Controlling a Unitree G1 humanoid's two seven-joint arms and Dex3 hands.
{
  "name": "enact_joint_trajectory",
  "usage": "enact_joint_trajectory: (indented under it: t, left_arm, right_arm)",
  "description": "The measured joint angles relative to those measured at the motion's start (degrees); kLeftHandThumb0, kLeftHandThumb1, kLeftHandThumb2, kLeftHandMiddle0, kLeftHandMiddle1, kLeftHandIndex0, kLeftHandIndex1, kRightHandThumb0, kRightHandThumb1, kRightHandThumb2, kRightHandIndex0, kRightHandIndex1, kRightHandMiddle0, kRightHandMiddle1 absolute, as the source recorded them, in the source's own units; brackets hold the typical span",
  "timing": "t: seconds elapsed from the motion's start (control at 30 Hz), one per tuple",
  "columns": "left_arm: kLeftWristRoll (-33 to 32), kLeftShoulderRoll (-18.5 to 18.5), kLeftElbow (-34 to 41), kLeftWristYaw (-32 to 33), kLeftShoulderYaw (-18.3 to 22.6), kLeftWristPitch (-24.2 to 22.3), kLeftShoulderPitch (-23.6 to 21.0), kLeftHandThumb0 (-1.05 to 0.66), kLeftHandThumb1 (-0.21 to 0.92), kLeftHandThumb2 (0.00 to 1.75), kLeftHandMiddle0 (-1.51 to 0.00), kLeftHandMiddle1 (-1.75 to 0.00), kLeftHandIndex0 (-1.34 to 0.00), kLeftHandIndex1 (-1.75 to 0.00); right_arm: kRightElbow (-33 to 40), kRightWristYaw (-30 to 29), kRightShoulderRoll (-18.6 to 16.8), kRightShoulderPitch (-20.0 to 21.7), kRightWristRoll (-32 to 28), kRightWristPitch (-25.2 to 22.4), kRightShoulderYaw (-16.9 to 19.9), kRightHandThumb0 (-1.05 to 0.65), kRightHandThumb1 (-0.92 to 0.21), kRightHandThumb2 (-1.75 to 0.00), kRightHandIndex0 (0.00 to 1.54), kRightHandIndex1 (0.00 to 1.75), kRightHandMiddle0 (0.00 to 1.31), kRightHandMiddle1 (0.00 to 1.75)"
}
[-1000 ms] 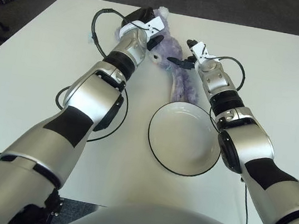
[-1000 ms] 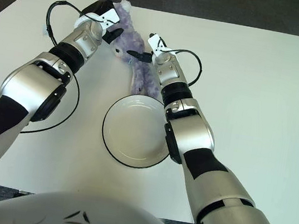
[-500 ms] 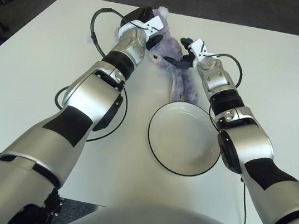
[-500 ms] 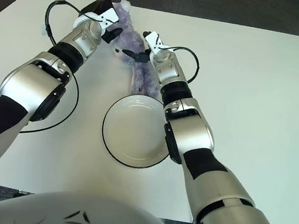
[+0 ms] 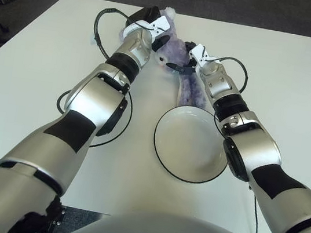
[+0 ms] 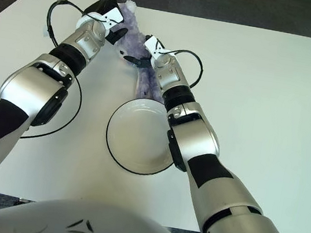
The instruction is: Put the doll into the plate.
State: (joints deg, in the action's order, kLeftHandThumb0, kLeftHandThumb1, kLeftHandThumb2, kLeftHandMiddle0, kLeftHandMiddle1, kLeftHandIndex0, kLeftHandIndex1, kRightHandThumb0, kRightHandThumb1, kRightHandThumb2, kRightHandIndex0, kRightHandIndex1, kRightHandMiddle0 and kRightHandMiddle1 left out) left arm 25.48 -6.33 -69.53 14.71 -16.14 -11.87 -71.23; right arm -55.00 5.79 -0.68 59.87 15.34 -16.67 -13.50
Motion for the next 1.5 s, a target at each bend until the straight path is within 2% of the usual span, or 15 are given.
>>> enact_joint_trajectory:
  t: [0.07, 0.17, 0.37, 0.47, 0.57, 0.63, 0.67, 0.73, 0.77, 0.8, 0.87, 0.97, 1.07, 1.27, 1.5]
  left_arm:
    - [0.0, 0.0, 0.0, 0.1, 0.0, -0.3, 0.0, 0.0, 0.21, 1.32, -0.68, -1.54, -0.67, -1.59]
    - [0.1, 0.1, 0.0, 0.2, -0.1, -0.5, 0.0, 0.0, 0.22, 1.28, -0.7, -1.51, -0.66, -1.56]
    - [0.1, 0.1, 0.3, 0.2, -0.2, -0.6, 0.0, 0.0, 0.25, 1.24, -0.73, -1.49, -0.63, -1.53]
    - [0.2, 0.1, 0.6, 0.3, -0.3, -1.0, 0.0, 0.0, 0.26, 1.22, -0.75, -1.47, -0.62, -1.52]
    - [0.3, 0.2, 0.9, 0.5, -0.4, -1.3, 0.0, 0.0, 0.26, 1.21, -0.76, -1.47, -0.62, -1.5]
    - [0.3, 0.2, 1.1, 0.6, -0.4, -1.5, 0.0, 0.0, 0.26, 1.21, -0.75, -1.49, -0.63, -1.47]
    - [0.3, 0.2, 1.2, 0.6, -0.5, -1.5, 0.0, 0.0, 0.26, 1.21, -0.75, -1.49, -0.63, -1.47]
    - [0.3, 0.2, 1.4, 0.7, -0.5, -1.5, 0.0, 0.0, 0.26, 1.21, -0.75, -1.51, -0.64, -1.45]
    - [0.3, 0.2, 1.6, 0.7, -0.5, -1.5, 0.0, 0.0, 0.26, 1.21, -0.75, -1.51, -0.64, -1.45]
    - [0.3, 0.2, 1.7, 0.7, -0.5, -1.5, 0.0, 0.0, 0.26, 1.21, -0.75, -1.52, -0.64, -1.43]
    - [0.3, 0.2, 1.9, 0.8, -0.6, -1.5, 0.0, 0.0, 0.25, 1.22, -0.75, -1.52, -0.65, -1.44]
    - [0.3, 0.2, 2.3, 0.8, -0.6, -1.5, 0.0, 0.0, 0.24, 1.23, -0.75, -1.52, -0.66, -1.44]
    - [0.3, 0.2, 2.5, 0.8, -0.6, -1.5, 0.0, 0.0, 0.24, 1.24, -0.75, -1.53, -0.66, -1.44]
    - [0.2, 0.2, 3.2, 0.8, -0.5, -1.5, 0.1, 0.0, 0.24, 1.24, -0.71, -1.54, -0.69, -1.44]
    - [0.2, 0.2, 3.7, 0.8, -0.1, -1.5, 0.1, 0.0, 0.26, 1.21, -0.68, -1.53, -0.7, -1.44]
  right_arm:
    - [-0.8, -0.6, -0.3, 0.2, 0.0, 0.6, 0.0, -0.81, -0.57, -0.58, 0.11, 0.65, 0.0, 0.04]
    - [-2.2, -2.2, -0.9, 0.5, 0.2, 1.8, -0.2, -0.75, -0.54, -0.61, 0.14, 0.62, 0.0, 0.13]
    - [-4.6, -5.9, -1.9, 0.5, 1.4, 4.2, -0.5, -0.62, -0.45, -0.73, 0.2, 0.68, 0.0, 0.39]
    - [-5.5, -7.4, -2.2, 0.5, 1.6, 5.2, -0.5, -0.54, -0.39, -0.82, 0.23, 0.76, 0.0, 0.57]
    - [-6.4, -8.8, -2.4, 0.5, 1.7, 5.9, -0.5, -0.39, -0.29, -0.98, 0.27, 0.88, 0.0, 0.81]
    - [-7.0, -9.8, -2.4, 0.5, 1.8, 6.6, -0.5, -0.19, -0.19, -1.16, 0.29, 1.03, 0.0, 1.03]
    - [-7.3, -10.2, -2.4, 0.5, 1.9, 6.9, -0.5, -0.15, -0.17, -1.19, 0.29, 1.07, 0.0, 1.07]
    - [-7.8, -10.8, -2.4, 0.5, 1.9, 7.3, -0.5, -0.04, -0.12, -1.28, 0.31, 1.26, 0.0, 1.23]
    - [-8.1, -11.2, -2.4, 0.5, 2.0, 7.4, -0.5, -0.04, -0.12, -1.28, 0.31, 1.26, 0.0, 1.23]
    - [-8.3, -11.5, -2.3, 0.5, 2.0, 7.5, -0.5, 0.18, -0.3, -1.11, 0.45, 1.39, 0.0, 1.37]
    - [-8.9, -12.2, -2.3, 0.7, 2.1, 7.6, -0.5, 0.3, -0.37, -1.06, 0.54, 1.47, 0.06, 1.54]
    - [-9.6, -13.0, -2.2, 1.1, 2.2, 7.6, -0.5, 0.39, -0.4, -1.06, 0.6, 1.53, 0.16, 1.68]
    - [-10.1, -13.6, -2.1, 1.4, 2.2, 7.6, -0.4, 0.42, -0.4, -1.09, 0.61, 1.57, 0.24, 1.72]
    - [-10.5, -14.9, -2.1, 1.6, 1.2, 7.6, 1.4, 0.45, -0.35, -1.24, 0.59, 1.71, 0.51, 1.74]
    - [-11.6, -16.7, -2.3, 1.5, -0.3, 7.8, 4.1, 0.48, -0.29, -1.34, 0.63, 1.74, 0.7, 1.75]
